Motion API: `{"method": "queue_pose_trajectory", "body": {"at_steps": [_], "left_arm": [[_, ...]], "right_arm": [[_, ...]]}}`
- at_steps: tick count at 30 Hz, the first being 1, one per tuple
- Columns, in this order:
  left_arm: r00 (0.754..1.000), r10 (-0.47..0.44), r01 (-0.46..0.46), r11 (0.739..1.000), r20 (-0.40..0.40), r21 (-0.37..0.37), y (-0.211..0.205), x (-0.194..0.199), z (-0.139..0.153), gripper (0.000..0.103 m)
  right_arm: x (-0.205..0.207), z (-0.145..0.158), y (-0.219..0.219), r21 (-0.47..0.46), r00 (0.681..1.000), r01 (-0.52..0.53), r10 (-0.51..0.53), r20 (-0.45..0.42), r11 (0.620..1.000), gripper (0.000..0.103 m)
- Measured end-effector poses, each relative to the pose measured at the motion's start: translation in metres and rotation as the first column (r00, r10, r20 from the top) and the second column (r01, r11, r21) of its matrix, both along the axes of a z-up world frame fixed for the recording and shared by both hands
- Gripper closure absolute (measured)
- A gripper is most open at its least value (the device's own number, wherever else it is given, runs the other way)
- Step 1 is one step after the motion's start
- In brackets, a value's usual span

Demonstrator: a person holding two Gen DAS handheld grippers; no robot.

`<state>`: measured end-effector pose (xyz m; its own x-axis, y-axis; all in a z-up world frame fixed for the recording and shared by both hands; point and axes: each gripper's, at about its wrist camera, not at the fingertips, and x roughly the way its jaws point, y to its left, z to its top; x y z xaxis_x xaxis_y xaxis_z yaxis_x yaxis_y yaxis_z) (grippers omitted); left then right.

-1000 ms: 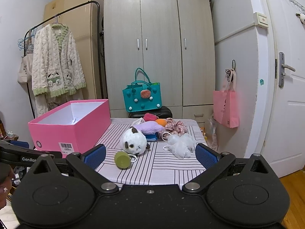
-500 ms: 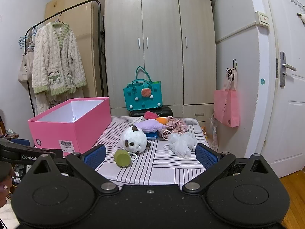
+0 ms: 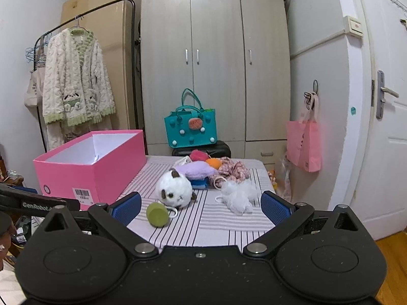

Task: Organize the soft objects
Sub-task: 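Move left tool to green sponge while right tool moves to white mesh puff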

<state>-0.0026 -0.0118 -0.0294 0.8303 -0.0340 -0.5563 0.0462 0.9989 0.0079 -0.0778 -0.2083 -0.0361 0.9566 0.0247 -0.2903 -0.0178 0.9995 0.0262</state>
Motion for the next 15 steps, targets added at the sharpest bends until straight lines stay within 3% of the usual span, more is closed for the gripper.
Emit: {"method": "queue_pose_trajectory", "body": {"at_steps": [5, 11, 15], "left_arm": [[0.999, -0.027, 0.029, 0.996, 0.026, -0.079, 0.002, 0.007, 0.013, 0.0], [0.986, -0.113, 0.118, 0.992, 0.121, -0.034, -0.011, 0.019, 0.02, 0.0], [0.982, -0.164, 0.168, 0.985, 0.093, -0.042, -0.026, 0.035, 0.018, 0.0]], "right_arm": [[0.013, 0.001, -0.022, 0.065, 0.998, -0.065, 0.063, 0.031, 0.996, 0.001], [0.033, -0.006, -0.049, 0.122, 0.997, -0.035, 0.026, 0.07, 0.992, 0.001], [0.052, -0.012, -0.058, 0.103, 0.999, -0.017, 0.012, 0.048, 0.994, 0.001]]}}
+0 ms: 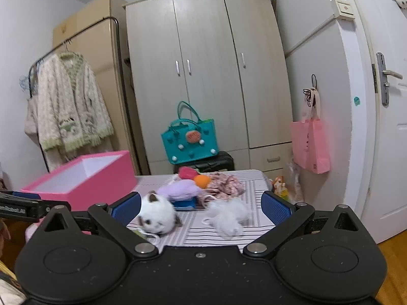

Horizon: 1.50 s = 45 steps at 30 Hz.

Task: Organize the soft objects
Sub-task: 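Move left tool to green sponge while right tool moves to white mesh puff, then close left gripper on green sponge while right gripper closes on mesh puff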

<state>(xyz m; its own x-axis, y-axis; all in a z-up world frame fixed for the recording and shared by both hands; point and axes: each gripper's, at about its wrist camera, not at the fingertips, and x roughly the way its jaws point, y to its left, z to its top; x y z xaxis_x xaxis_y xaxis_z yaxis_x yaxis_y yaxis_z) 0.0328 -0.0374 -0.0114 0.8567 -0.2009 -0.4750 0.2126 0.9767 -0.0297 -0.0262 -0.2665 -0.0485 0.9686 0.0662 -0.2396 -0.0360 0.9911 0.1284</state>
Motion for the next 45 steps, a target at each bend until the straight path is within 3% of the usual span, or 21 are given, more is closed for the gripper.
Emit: {"method": "queue_pose_trajectory", "body": {"at_steps": [5, 18, 25, 35, 40, 45], "left_arm": [[0.994, -0.074, 0.072, 0.997, -0.081, -0.027, -0.018, 0.024, -0.011, 0.002], [0.976, -0.17, 0.173, 0.985, -0.133, 0.016, -0.055, 0.051, -0.048, 0.004], [0.963, -0.191, 0.199, 0.98, -0.189, 0.026, -0.071, 0.07, -0.071, 0.021], [0.958, -0.182, 0.188, 0.982, -0.224, 0.005, -0.073, 0.086, -0.089, 0.039], [0.966, -0.163, 0.176, 0.983, -0.199, 0.048, -0.076, 0.086, -0.092, 0.044], [0.968, -0.154, 0.164, 0.986, -0.198, 0.037, -0.076, 0.088, -0.091, 0.046]], "right_arm": [[0.02, -0.005, -0.012, 0.04, 0.998, -0.047, 0.048, -0.045, 0.998, 0.003], [0.055, -0.034, -0.023, 0.06, 0.987, -0.134, 0.139, -0.086, 0.989, 0.01], [0.079, -0.051, -0.028, 0.043, 0.983, -0.143, 0.147, -0.109, 0.989, 0.01], [0.13, -0.072, -0.031, 0.05, 0.965, -0.118, 0.126, -0.229, 0.992, 0.015], [0.146, -0.078, -0.018, -0.01, 0.963, -0.097, 0.092, -0.252, 0.995, 0.015], [0.156, -0.081, -0.021, 0.022, 0.966, -0.031, 0.035, -0.257, 0.999, 0.016]]}}
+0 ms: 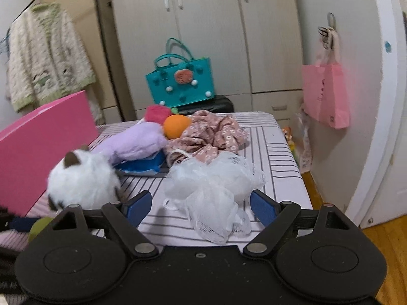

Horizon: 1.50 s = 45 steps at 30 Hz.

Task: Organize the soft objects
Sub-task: 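Close left gripper on green sponge while right gripper closes on mesh puff, then carry green sponge with left tool while right tool carries puff to pink box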

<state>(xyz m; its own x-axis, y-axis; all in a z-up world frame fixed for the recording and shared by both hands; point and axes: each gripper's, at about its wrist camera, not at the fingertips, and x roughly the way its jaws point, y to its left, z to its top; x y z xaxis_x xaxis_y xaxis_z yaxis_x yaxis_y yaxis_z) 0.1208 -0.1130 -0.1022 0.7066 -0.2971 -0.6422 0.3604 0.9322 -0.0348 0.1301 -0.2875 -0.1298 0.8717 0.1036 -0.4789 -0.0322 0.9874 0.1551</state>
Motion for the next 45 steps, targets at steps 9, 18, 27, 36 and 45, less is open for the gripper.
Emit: {"method": "queue_pose_trajectory", "body": {"at_steps": [9, 18, 27, 36, 45], "left_arm": [[1.0, 0.017, -0.017, 1.0, 0.008, -0.011, -0.001, -0.004, -0.001, 0.056], [0.999, 0.046, -0.046, 0.999, 0.01, -0.001, -0.004, -0.007, 0.0, 0.059], [1.0, 0.019, -0.019, 1.0, -0.002, -0.006, 0.0, -0.009, 0.005, 0.06], [0.998, -0.049, 0.049, 0.999, -0.037, 0.005, 0.004, -0.01, 0.013, 0.06], [0.99, -0.125, 0.125, 0.992, -0.06, -0.002, 0.023, -0.024, 0.035, 0.06]], "right_arm": [[-0.004, 0.0, 0.01, -0.08, 1.0, 0.001, 0.001, 0.021, 0.997, 0.07], [-0.023, 0.003, 0.011, -0.057, 0.999, -0.02, 0.022, 0.031, 0.998, 0.079], [-0.045, 0.011, 0.011, -0.045, 0.999, -0.046, 0.047, 0.02, 0.998, 0.079], [-0.064, 0.021, 0.024, -0.02, 0.983, -0.177, 0.175, -0.062, 0.984, 0.079], [-0.084, 0.05, 0.041, 0.01, 0.961, -0.261, 0.261, -0.095, 0.965, 0.079]]}}
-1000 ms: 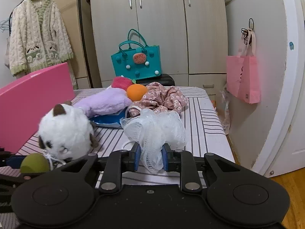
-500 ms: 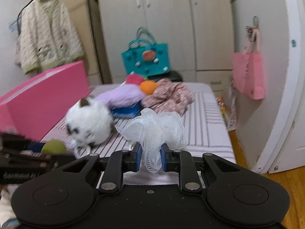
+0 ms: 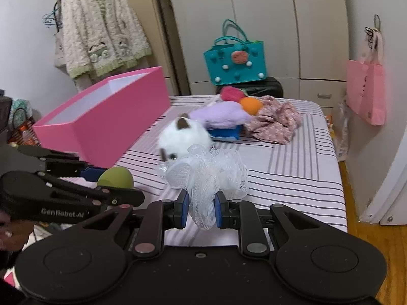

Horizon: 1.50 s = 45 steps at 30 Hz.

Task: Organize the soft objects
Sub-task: 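Carry green sponge with left tool while right tool carries puff to pink box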

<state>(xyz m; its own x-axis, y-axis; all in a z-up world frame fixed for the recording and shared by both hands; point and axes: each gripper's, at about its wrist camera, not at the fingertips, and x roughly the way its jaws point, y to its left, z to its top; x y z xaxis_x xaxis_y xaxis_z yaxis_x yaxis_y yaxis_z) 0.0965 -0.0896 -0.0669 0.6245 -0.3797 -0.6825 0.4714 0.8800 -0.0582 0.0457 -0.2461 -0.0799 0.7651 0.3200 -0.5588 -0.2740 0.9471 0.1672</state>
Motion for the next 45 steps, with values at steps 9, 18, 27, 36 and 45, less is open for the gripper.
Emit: {"method": "queue_pose_trajectory", "body": {"at_steps": [9, 18, 27, 36, 45], "left_arm": [[0.996, -0.041, 0.043, 0.999, -0.078, 0.019, 0.032, -0.002, 0.027, 0.06], [0.976, -0.096, 0.097, 0.995, -0.193, -0.003, 0.066, -0.002, 0.056, 0.06], [0.979, -0.085, 0.088, 0.996, -0.184, 0.01, 0.102, 0.0, 0.095, 0.06], [0.994, -0.037, 0.031, 0.998, -0.105, -0.052, 0.143, 0.028, 0.121, 0.06], [0.999, 0.029, -0.031, 0.996, -0.03, -0.085, 0.173, 0.092, 0.137, 0.059]], "right_arm": [[-0.006, 0.037, 0.022, 0.064, 0.994, -0.098, 0.101, -0.042, 0.993, 0.079], [-0.003, 0.08, 0.056, 0.055, 0.962, -0.247, 0.251, -0.105, 0.968, 0.079], [0.011, 0.109, 0.095, 0.021, 0.928, -0.361, 0.361, -0.096, 0.932, 0.079], [0.05, 0.151, 0.122, -0.013, 0.923, -0.384, 0.384, 0.034, 0.923, 0.079], [0.12, 0.165, 0.149, 0.004, 0.911, -0.398, 0.395, 0.121, 0.917, 0.079]]}}
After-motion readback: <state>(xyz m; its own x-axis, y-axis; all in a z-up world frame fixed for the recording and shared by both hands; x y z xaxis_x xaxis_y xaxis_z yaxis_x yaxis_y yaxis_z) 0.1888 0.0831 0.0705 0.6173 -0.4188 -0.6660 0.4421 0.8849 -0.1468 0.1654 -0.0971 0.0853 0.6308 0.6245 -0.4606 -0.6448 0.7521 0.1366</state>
